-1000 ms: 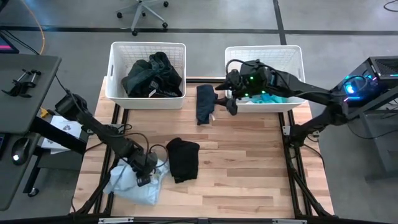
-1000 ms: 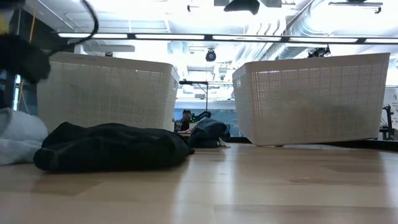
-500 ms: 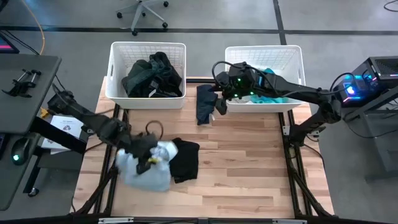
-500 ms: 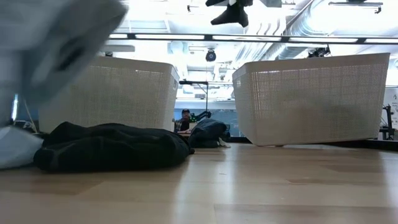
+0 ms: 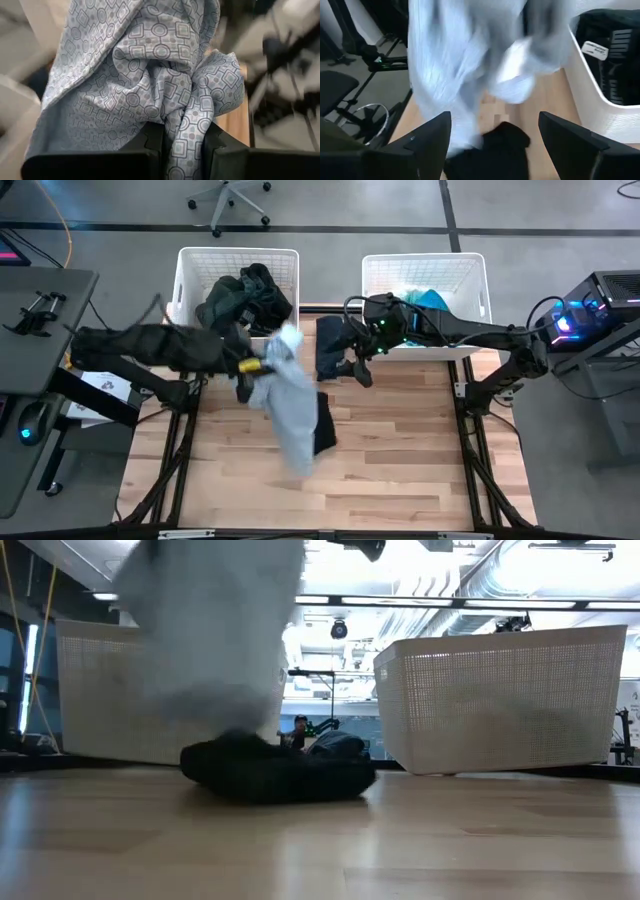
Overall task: Sort clothes
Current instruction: Put the light blue shirt into the right white laundry organizer
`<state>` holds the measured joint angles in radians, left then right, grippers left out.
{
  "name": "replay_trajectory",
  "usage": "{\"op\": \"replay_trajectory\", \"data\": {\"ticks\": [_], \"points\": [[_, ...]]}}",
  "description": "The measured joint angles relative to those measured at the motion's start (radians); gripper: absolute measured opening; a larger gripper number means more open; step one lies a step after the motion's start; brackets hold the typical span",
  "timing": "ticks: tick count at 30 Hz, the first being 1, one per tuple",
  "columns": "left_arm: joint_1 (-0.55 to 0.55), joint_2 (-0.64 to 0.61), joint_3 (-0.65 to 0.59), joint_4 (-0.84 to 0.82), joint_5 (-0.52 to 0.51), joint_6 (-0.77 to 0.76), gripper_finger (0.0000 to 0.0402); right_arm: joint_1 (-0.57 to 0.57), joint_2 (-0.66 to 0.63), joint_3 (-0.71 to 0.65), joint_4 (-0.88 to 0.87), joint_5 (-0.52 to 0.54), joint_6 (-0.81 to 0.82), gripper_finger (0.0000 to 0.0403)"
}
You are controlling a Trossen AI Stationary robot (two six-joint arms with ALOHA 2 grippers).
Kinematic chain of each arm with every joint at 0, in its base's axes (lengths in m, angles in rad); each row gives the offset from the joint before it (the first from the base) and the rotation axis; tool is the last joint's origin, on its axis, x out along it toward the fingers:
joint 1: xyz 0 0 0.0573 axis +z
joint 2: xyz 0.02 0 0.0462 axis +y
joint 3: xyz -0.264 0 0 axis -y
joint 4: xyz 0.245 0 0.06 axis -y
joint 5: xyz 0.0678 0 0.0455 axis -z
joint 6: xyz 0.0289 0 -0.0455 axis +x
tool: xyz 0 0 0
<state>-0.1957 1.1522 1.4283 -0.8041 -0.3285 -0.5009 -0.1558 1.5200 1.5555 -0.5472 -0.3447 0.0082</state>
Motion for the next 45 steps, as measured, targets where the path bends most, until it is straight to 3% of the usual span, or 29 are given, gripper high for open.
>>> {"op": "replay_trajectory", "data": {"ticks": [4,10,13,19,22,25,29,35,40,45], "points": [[0.066,0.001,0.083,0.077,-0.027,0.115,0.0038,0.025,0.000,0.000,0.043,0.000,0.018,0.0287],[0.141,0.015,0.098,0.230,-0.030,0.197,0.0038,0.063,0.014,0.001,0.304,-0.001,0.025,0.0287],[0.163,0.040,0.099,0.302,-0.023,0.209,0.0038,0.071,0.049,0.001,0.438,0.054,0.071,0.0287],[0.184,0.120,0.098,0.431,0.058,0.194,0.0038,0.072,0.121,0.001,0.511,0.137,0.121,0.0282],[0.190,0.156,0.097,0.470,0.093,0.173,0.0038,0.076,0.129,0.001,0.535,0.136,0.124,0.0245],[0.191,0.174,0.099,0.477,0.099,0.149,0.0045,0.079,0.127,0.001,0.543,0.135,0.131,0.0163],[0.191,0.182,0.099,0.495,0.100,0.145,0.0076,0.078,0.108,-0.001,0.523,0.132,0.156,0.0035],[0.207,0.138,0.100,0.421,0.121,0.146,0.0167,0.083,0.000,-0.001,0.331,0.222,0.184,0.0037],[0.223,0.070,0.100,0.222,0.077,0.128,0.0222,0.072,-0.156,0.000,0.088,0.443,0.203,0.0033],[0.222,0.029,0.099,0.067,0.001,0.079,0.0229,0.000,-0.300,0.000,-0.062,0.704,0.213,0.0033]]}}
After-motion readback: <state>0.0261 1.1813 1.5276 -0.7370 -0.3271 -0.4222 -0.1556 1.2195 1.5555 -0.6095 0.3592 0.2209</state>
